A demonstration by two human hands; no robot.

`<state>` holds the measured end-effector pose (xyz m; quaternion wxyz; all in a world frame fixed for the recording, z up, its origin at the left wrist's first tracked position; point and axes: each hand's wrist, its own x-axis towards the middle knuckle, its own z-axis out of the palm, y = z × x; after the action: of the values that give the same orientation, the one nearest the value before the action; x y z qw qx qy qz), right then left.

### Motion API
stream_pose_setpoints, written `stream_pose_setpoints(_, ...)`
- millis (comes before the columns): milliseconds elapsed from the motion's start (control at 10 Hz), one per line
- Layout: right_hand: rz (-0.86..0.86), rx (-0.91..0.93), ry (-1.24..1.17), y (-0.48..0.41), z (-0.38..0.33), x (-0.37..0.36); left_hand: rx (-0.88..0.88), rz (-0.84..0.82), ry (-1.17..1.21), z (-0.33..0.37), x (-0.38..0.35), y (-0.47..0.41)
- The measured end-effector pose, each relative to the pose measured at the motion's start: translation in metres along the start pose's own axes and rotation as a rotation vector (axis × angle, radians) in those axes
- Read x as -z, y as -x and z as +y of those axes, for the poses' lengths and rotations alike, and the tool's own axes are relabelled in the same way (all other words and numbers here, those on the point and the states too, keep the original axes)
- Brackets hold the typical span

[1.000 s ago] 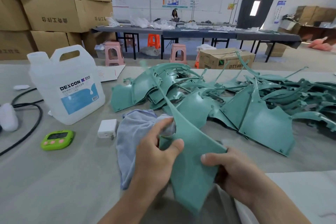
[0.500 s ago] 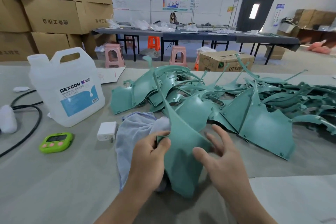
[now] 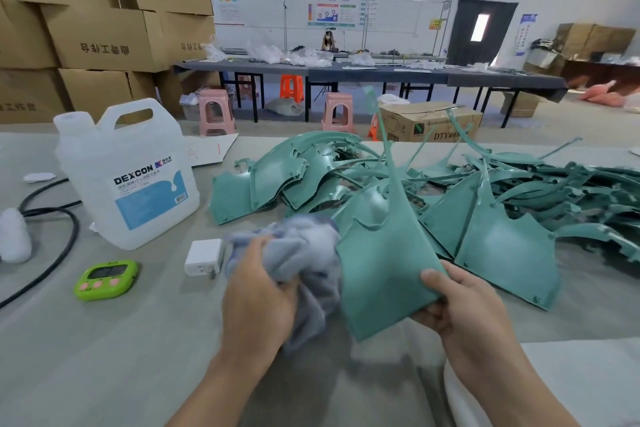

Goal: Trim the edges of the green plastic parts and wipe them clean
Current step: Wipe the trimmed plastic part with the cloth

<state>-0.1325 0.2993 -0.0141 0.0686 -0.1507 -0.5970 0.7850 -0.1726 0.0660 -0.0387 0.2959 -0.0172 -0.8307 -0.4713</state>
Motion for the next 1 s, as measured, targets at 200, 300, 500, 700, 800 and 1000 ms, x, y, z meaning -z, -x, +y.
stream_pose_setpoints(200, -0.060, 0.013, 0.075, 0.007, 0.014, -0.022, 0.017, 0.284, 0.142, 0.031, 0.023, 0.013)
stream_pose_setpoints(300, -0.080, -0.086, 0.115, 0.026, 0.027, -0.030, -0.427, -0.214, 0.091, 0.042, 0.003, 0.035)
stream_pose_setpoints(500, -0.313, -0.200, -0.012, 0.020, 0.021, -0.028, -0.230, -0.094, -0.176, 0.032, -0.015, 0.018)
stream_pose_setpoints(700, -0.060, -0.294, -1.308, 0.021, -0.008, -0.054, -0.229, -0.410, 0.072, 0.041, -0.011, 0.034)
stream_pose_setpoints(800, -0.199, 0.110, 0.075, 0.024, 0.025, -0.042, -0.253, -0.225, -0.091, 0.042, -0.010, 0.029)
stream_pose_setpoints(1000, -0.589, -0.300, 0.277, 0.026, 0.020, -0.032, -0.211, 0.012, -0.382, 0.038, 0.000, 0.014)
